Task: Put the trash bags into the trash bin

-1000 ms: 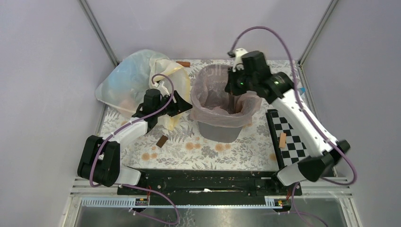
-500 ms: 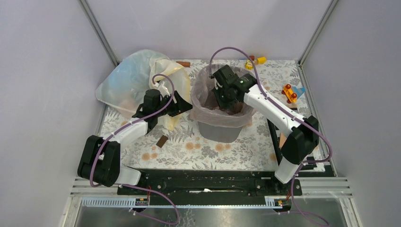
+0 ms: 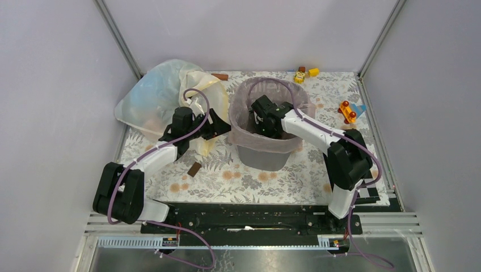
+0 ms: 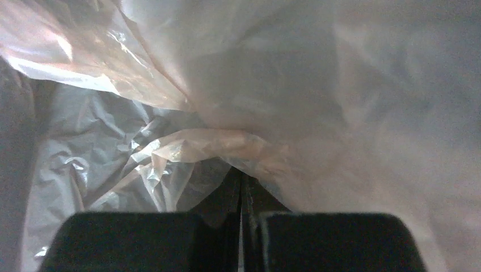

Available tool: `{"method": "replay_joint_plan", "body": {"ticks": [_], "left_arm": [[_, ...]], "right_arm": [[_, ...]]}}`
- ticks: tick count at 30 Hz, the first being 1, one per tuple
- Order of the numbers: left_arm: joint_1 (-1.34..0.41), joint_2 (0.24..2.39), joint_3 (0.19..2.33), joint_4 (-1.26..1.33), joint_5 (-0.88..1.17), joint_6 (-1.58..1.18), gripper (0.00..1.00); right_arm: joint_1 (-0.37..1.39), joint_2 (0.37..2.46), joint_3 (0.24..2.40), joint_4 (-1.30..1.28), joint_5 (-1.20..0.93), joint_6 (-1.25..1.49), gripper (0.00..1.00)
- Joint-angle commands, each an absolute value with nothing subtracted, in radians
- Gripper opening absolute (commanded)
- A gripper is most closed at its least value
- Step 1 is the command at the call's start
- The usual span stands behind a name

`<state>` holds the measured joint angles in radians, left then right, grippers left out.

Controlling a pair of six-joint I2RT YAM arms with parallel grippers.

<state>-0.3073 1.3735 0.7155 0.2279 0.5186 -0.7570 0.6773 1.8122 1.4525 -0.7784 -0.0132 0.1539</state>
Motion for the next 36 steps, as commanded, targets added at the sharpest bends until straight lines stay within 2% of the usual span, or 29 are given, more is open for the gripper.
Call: {"method": "replay_joint_plan", "body": {"ticks": [1, 11, 25, 36], "left_arm": [[-0.311, 1.322, 0.750, 0.262, 0.538, -0.738, 0.70], [-0.311, 1.236, 0.834, 0.097, 0.479, -0.690, 0.72], [-0.311, 1.190, 0.897, 0.035, 0.467, -0.690, 0.73], [-0.311, 1.297, 0.875, 0.125, 0.519, -0.724, 0.73]], "right_arm": [[0.669, 1.847, 1.415, -0.708, -0.070, 0.156, 0.00], [0.648, 1.892, 1.365, -0.647, -0.116, 0.140, 0.00], [0.626, 1.990, 1.347, -0.588, -0.189, 0.130, 0.00], [0.625, 1.855, 1.379, -0.640, -0.122, 0.148, 0.02]]}}
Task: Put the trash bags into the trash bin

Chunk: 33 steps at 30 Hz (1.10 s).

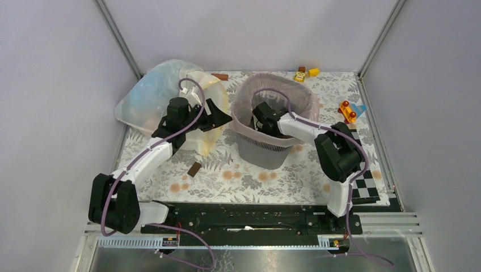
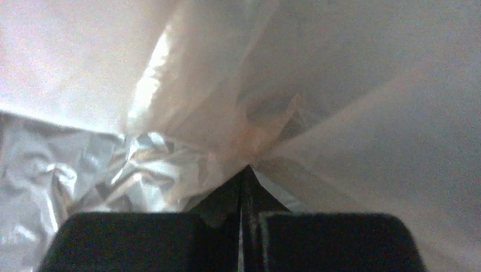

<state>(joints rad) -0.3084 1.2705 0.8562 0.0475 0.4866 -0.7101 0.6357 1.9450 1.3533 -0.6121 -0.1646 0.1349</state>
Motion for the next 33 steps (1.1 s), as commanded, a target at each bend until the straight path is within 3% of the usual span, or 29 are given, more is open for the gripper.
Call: {"method": "replay_joint_plan", "body": {"ticks": [1, 24, 33], "left_arm": [[-0.311, 1.301, 0.874, 0.134, 0.522, -0.729, 0.73], [-0.327, 1.304, 0.849, 0.153, 0.530, -0.735, 0.72], [-0.302, 1.164, 0.856, 0.005, 0.436, -0.660, 0.74]], "right_arm": [[0.625, 1.841, 1.384, -0.649, -0.115, 0.151, 0.03], [0.635, 1.635, 1.481, -0.669, -0.022, 0.210, 0.06], [0.635, 1.485, 1.592, -0.622, 0.018, 0.193, 0.11]]}}
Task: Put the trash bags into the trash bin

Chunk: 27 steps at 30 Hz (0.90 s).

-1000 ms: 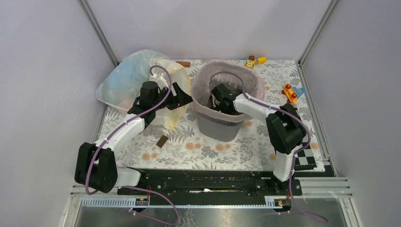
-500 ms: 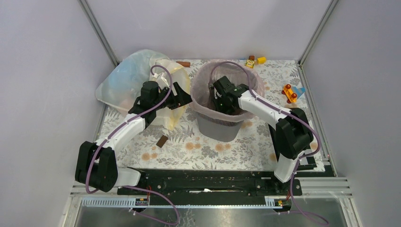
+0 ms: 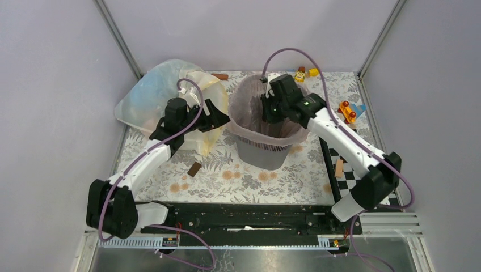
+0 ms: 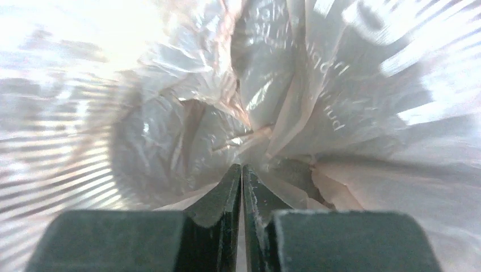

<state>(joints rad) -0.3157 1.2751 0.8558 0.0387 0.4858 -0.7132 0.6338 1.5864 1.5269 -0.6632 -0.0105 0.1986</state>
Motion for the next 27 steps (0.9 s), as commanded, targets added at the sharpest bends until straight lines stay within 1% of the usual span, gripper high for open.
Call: {"method": "replay_joint_plan", "body": {"ticks": [1, 2, 3, 4, 7, 8, 9, 10, 11, 14, 17, 22, 25, 27], "left_arm": [[-0.299, 1.137, 0.857, -0.021, 0.421, -0.650, 0.75], [-0.299, 1.108, 0.856, -0.050, 0.402, -0.637, 0.75], [-0.299, 1.080, 0.851, -0.071, 0.388, -0.626, 0.75], [-0.299, 1.048, 0.846, -0.083, 0.378, -0.618, 0.76], [-0.299, 0.949, 0.829, -0.130, 0.342, -0.581, 0.81], [-0.298, 0.918, 0.827, -0.151, 0.326, -0.563, 0.84], [-0.299, 0.879, 0.825, -0.175, 0.311, -0.547, 0.89], [-0.299, 0.852, 0.821, -0.188, 0.301, -0.533, 0.95], [-0.299, 0.826, 0.816, -0.197, 0.294, -0.521, 0.98], [-0.299, 0.765, 0.792, -0.201, 0.300, -0.502, 0.99], [-0.299, 0.712, 0.745, -0.159, 0.334, -0.493, 0.99], [-0.306, 0.647, 0.617, -0.007, 0.433, -0.540, 0.99], [-0.335, 0.639, 0.534, 0.095, 0.397, -0.605, 0.99], [-0.369, 0.652, 0.481, 0.166, 0.364, -0.639, 0.99]], "right_arm": [[0.636, 1.462, 1.595, -0.607, 0.013, 0.187, 0.12], [0.635, 1.434, 1.595, -0.590, 0.009, 0.181, 0.17], [0.635, 1.403, 1.586, -0.573, 0.005, 0.173, 0.23], [0.636, 1.371, 1.573, -0.551, 0.003, 0.164, 0.33], [0.635, 1.242, 1.486, -0.470, -0.048, 0.140, 0.72], [0.636, 1.194, 1.448, -0.443, -0.055, 0.135, 0.82], [0.635, 1.149, 1.415, -0.421, -0.060, 0.130, 0.95], [0.636, 1.106, 1.383, -0.411, -0.062, 0.123, 0.99], [0.635, 1.066, 1.354, -0.407, -0.061, 0.114, 1.00], [0.635, 0.946, 1.250, -0.406, -0.051, 0.094, 1.00], [0.635, 0.795, 1.098, -0.385, -0.037, 0.094, 1.00], [0.635, 0.500, 0.811, -0.302, -0.029, 0.117, 1.00], [0.635, 0.374, 0.665, -0.232, -0.042, 0.158, 1.00], [0.636, 0.337, 0.602, -0.159, -0.070, 0.188, 1.00]]}}
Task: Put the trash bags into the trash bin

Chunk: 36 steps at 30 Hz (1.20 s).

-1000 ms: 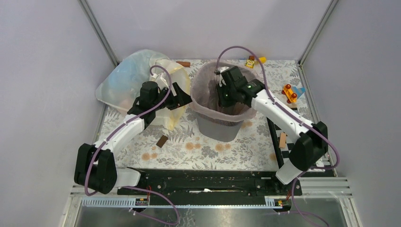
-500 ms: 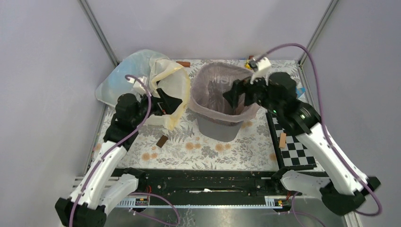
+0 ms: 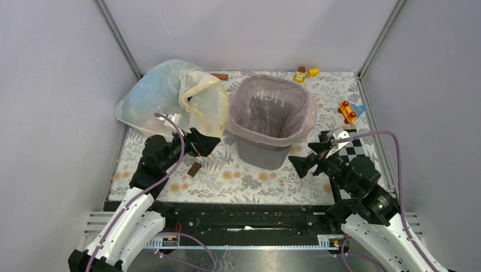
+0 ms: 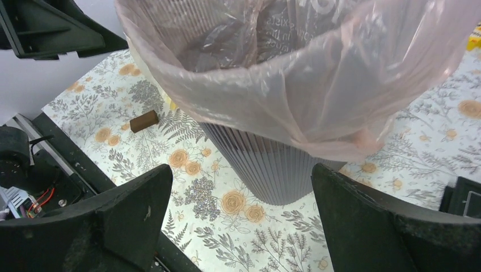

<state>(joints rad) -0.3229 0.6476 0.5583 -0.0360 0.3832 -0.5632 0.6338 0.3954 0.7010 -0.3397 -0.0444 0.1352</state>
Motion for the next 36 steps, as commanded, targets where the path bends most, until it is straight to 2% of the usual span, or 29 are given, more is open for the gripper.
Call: {"method": "replay_joint_plan", "body": {"ticks": [1, 8, 13, 18, 22, 26, 29, 32, 36], "left_arm": [[-0.394, 0.663, 0.457, 0.209, 0.346, -0.656, 0.99], [-0.640, 0.830, 0.408, 0.388, 0.133, -0.592, 0.99], [-0.649, 0.962, 0.358, 0.603, 0.110, -0.565, 0.99], [-0.645, 1.154, 0.424, 0.688, 0.090, -0.533, 0.99], [-0.594, 1.280, 0.465, 0.794, 0.089, -0.561, 0.99], [-0.518, 1.400, 0.562, 0.800, 0.092, -0.597, 0.99], [-0.477, 1.449, 0.618, 0.814, 0.121, -0.606, 0.99], [-0.462, 1.430, 0.636, 0.799, 0.130, -0.607, 0.99], [-0.457, 1.347, 0.627, 0.703, 0.133, -0.569, 0.99]], "right_arm": [[0.636, 0.334, 0.576, -0.138, -0.055, 0.199, 1.00], [0.635, 0.420, 0.372, 0.091, 0.030, 0.335, 1.00], [0.636, 0.533, 0.268, 0.338, 0.050, 0.350, 1.00], [0.635, 0.738, 0.184, 0.678, 0.078, 0.329, 1.00], [0.633, 1.043, 0.298, 0.804, 0.148, 0.322, 0.90], [0.610, 1.344, 0.400, 1.044, 0.146, 0.343, 0.90], [0.564, 1.543, 0.525, 1.133, 0.119, 0.409, 0.90], [0.512, 1.717, 0.666, 1.195, 0.077, 0.455, 0.92], [0.468, 1.846, 0.827, 1.144, 0.016, 0.478, 0.96]]}}
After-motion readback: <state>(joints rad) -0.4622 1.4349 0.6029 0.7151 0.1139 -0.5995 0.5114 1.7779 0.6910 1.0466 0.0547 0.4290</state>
